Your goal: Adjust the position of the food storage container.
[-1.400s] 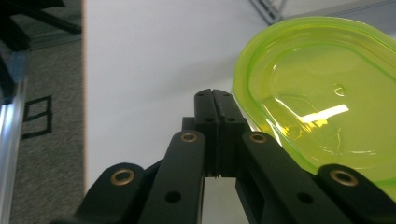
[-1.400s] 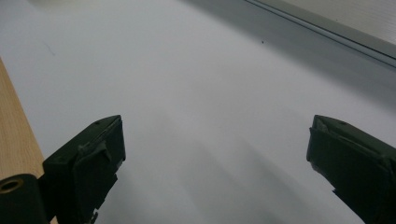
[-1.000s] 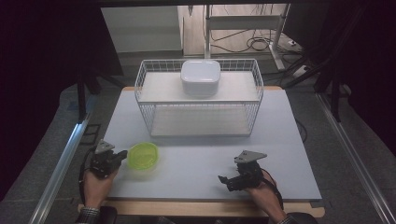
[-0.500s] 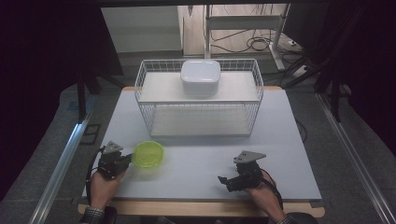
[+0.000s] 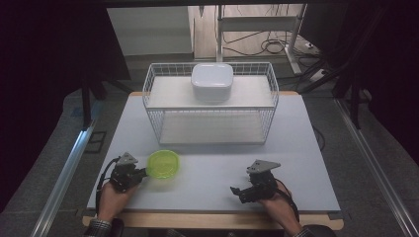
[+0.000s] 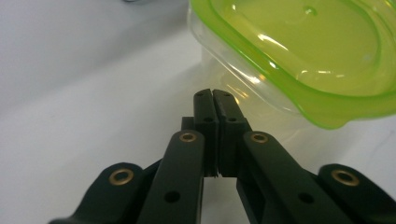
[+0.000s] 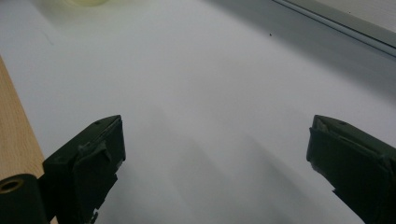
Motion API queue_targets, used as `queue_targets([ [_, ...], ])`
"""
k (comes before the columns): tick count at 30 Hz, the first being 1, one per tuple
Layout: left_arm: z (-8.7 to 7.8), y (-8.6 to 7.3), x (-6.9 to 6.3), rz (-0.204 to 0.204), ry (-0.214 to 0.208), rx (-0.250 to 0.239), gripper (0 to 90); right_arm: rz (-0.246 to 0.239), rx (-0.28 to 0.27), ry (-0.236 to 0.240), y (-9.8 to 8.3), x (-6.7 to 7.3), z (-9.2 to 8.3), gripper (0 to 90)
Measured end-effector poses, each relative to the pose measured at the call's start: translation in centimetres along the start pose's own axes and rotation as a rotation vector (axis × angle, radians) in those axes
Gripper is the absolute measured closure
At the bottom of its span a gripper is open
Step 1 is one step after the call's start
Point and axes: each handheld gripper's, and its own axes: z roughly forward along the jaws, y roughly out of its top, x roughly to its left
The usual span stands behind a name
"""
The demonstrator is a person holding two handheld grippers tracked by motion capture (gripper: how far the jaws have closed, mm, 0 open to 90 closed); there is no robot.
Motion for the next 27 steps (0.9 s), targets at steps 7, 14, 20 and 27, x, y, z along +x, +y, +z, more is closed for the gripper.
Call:
queue_targets([
  [7, 0.8, 0.7, -1.0, 0.021, -0.049, -0.002, 89.7, -0.001, 0.003, -0.002, 0.0, 0.0, 0.1, 4.7],
  [14, 2.1, 1.7, -2.6, 0.066, -0.065, 0.010, 89.7, -0.003, 0.004, 0.001, 0.0, 0.1, 0.2, 4.7],
  [20, 2.9, 2.3, -3.3, 0.084, -0.070, 0.015, 89.7, -0.001, 0.005, 0.002, 0.0, 0.2, 0.3, 4.7],
  [27, 3.6, 2.9, -4.1, 0.092, -0.087, 0.013, 89.7, -0.004, 0.008, 0.001, 0.0, 0.2, 0.3, 4.7],
])
